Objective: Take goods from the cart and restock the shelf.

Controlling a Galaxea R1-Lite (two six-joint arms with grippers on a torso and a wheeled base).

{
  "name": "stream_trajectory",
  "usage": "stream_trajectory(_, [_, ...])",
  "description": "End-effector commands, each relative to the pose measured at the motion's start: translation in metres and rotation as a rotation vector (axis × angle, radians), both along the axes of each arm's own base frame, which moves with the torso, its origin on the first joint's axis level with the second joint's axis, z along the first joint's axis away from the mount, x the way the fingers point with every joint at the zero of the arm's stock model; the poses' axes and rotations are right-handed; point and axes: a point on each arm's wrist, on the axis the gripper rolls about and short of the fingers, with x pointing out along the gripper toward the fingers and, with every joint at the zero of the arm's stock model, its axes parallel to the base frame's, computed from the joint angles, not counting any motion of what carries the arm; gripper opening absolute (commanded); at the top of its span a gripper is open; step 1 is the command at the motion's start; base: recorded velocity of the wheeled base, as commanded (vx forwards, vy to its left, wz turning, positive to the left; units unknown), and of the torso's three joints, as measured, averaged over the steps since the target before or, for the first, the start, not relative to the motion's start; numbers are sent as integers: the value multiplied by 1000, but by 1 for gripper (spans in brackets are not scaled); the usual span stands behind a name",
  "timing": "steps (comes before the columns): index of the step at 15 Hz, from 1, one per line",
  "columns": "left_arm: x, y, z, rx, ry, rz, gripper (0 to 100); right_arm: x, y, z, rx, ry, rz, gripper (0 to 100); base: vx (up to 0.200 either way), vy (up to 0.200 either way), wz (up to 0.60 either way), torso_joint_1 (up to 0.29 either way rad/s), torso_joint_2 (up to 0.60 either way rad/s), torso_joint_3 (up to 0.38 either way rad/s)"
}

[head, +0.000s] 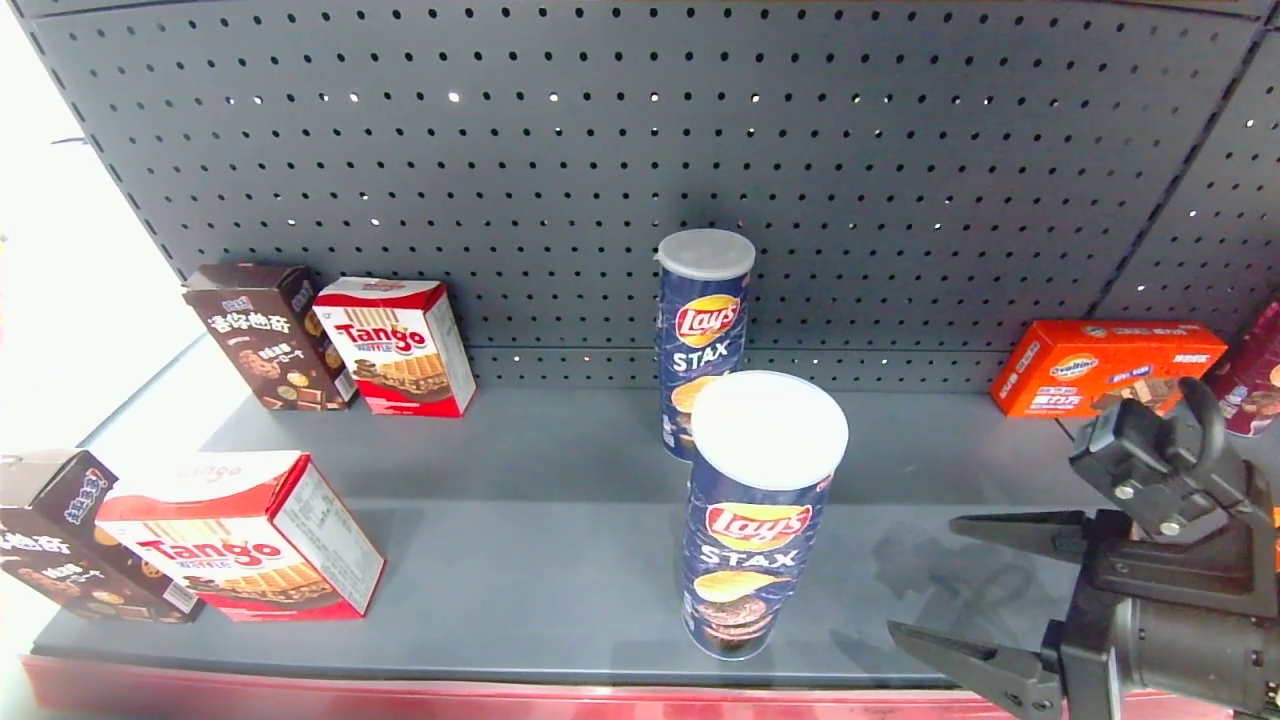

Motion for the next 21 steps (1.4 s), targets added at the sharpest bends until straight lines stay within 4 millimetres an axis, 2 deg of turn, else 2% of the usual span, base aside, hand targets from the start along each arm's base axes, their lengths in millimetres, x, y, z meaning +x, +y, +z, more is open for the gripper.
stream_trajectory(1, [0, 0, 0, 0, 1, 0, 100, 11, 18, -3, -24, 27, 35, 100, 0, 0, 0, 0, 0, 0])
stream_trajectory(4, [0, 0, 0, 0, 1, 2, 100, 20, 30, -3, -36, 36, 45, 100, 0, 0, 0, 0, 0, 0])
stream_trajectory(16, [0, 0, 0, -9, 1, 8, 100, 44, 51, -6, -64, 35, 49, 100, 0, 0, 0, 0, 0, 0])
stream_trajectory(21, [0, 0, 0, -9, 1, 6, 100, 42, 48, -7, -68, 34, 39, 100, 0, 0, 0, 0, 0, 0])
